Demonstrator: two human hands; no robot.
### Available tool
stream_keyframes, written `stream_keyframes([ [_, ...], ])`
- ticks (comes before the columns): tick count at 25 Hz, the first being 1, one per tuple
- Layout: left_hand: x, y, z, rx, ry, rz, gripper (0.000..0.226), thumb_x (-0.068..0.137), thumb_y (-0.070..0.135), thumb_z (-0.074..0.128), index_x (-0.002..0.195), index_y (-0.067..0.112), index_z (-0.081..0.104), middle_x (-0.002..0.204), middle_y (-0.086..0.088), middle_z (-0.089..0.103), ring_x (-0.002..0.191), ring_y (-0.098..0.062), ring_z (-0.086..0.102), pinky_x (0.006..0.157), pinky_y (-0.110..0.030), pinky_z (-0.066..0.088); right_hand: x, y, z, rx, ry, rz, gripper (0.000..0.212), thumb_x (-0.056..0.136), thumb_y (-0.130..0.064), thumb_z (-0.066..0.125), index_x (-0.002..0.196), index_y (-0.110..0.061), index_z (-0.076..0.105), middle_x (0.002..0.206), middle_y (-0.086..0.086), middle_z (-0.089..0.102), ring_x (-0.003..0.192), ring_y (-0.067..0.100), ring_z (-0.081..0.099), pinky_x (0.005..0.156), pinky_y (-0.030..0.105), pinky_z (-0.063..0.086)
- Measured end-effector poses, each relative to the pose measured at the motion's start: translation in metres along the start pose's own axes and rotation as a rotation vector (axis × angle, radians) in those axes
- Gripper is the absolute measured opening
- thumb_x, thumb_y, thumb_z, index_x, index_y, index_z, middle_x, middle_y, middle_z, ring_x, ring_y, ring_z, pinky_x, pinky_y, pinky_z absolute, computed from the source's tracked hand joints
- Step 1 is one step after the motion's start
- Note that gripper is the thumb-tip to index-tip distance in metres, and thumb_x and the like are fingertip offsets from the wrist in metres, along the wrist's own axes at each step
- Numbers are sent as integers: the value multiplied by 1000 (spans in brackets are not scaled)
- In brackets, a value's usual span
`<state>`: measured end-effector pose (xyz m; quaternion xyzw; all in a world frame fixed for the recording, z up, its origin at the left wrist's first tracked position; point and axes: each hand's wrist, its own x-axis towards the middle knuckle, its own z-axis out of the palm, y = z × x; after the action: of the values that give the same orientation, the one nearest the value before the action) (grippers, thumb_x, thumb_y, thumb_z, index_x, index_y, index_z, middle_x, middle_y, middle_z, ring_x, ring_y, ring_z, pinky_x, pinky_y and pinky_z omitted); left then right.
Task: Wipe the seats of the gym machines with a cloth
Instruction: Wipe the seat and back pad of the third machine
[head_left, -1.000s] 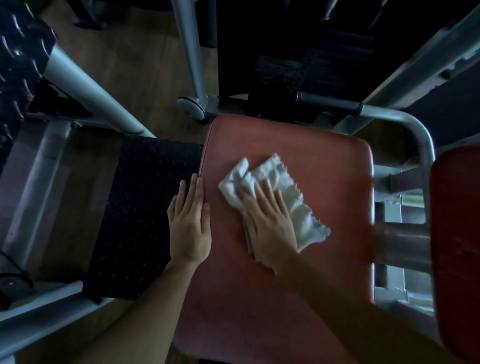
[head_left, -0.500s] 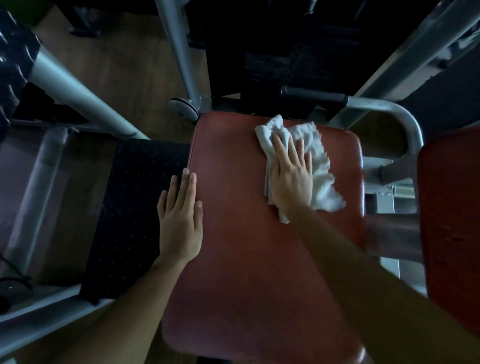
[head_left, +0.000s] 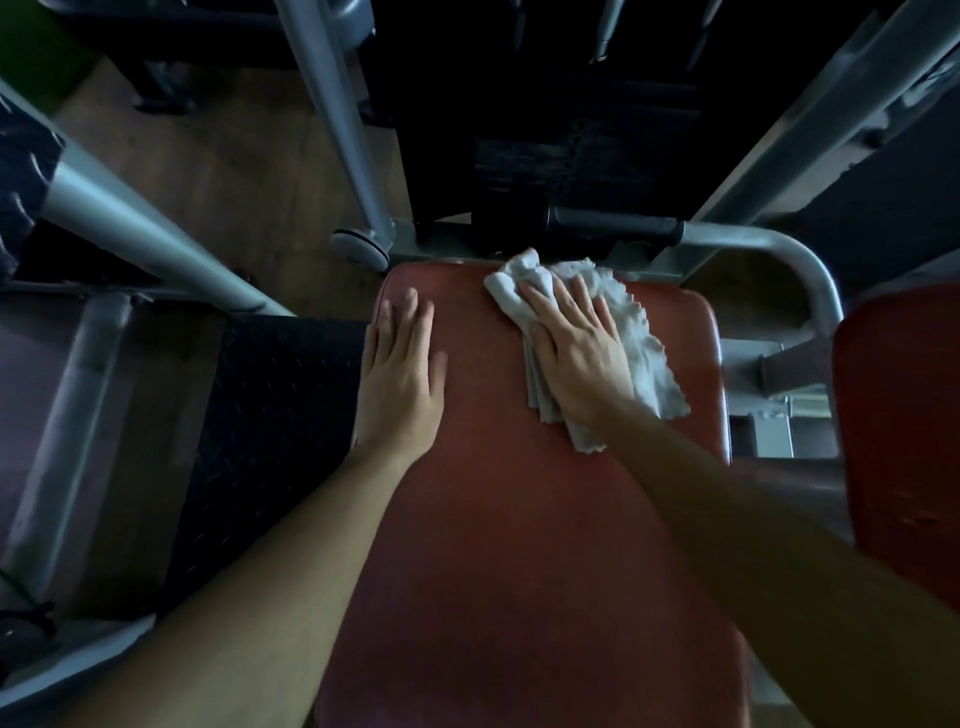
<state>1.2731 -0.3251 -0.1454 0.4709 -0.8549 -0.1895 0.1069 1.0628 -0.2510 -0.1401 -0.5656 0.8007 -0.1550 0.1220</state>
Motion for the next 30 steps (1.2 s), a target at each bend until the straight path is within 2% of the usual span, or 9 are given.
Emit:
stream_keyframes([
  [4,-1,-3,8,11,70,16,52,107,19,39,156,9,27,166,-7,18,155,-23,6,127,-40,11,30,-25,15,18,71,142,49,103,-32,30,152,-31,39,157,-1,42,152,27,22,125,45,11],
  [11,0,-1,4,24,76,-3,52,105,20,34,155,9,31,165,-4,21,155,-19,9,126,-41,13,30,-12,-22,261,-3,-118,41,100,-32,46,139,-22,57,131,0,61,125,20,54,104,41,44],
  [13,2,1,2,22,70,-1,52,105,21,33,155,10,32,165,-3,22,155,-19,10,126,-41,15,-1,17,-27,228,96,3,42,100,-31,48,140,-24,57,143,0,57,134,20,50,110,43,40],
  [16,2,5,1,-1,71,-10,52,103,25,38,154,13,34,164,0,26,154,-17,12,125,-40,16,-50,59,-25,131,139,251,51,102,-36,36,151,-25,44,161,-2,35,153,18,21,123,49,20],
  [19,3,21,-5,-86,167,-109,45,98,34,44,138,15,51,155,1,43,147,-18,32,120,-37,25,-68,71,-18,181,153,209,54,105,-37,30,156,-21,34,165,-2,24,155,13,9,127,42,9],
  [22,30,73,2,-201,352,-275,43,91,45,56,118,11,59,123,-7,60,117,-30,55,100,-45,41,-65,70,-13,207,217,241,50,106,-31,31,153,-18,40,162,-3,30,154,11,12,127,38,10],
  [26,50,132,31,121,72,-207,75,82,70,57,142,26,48,147,-9,47,128,-33,44,105,-49,36,-55,65,-14,251,334,337,45,105,-35,34,142,-22,57,153,-7,47,147,10,32,119,30,21],
  [28,58,112,32,240,-17,-81,66,84,62,59,141,30,52,152,-8,43,128,-37,44,109,-52,36,-43,59,-15,259,407,423,44,102,-38,37,135,-24,62,143,-6,55,136,15,42,110,30,25],
  [30,64,67,14,285,-73,105,55,85,43,52,140,35,54,153,-2,44,130,-34,44,111,-52,33,-34,49,-11,266,436,486,42,100,-37,41,134,-26,62,141,-4,55,136,19,41,112,36,24],
])
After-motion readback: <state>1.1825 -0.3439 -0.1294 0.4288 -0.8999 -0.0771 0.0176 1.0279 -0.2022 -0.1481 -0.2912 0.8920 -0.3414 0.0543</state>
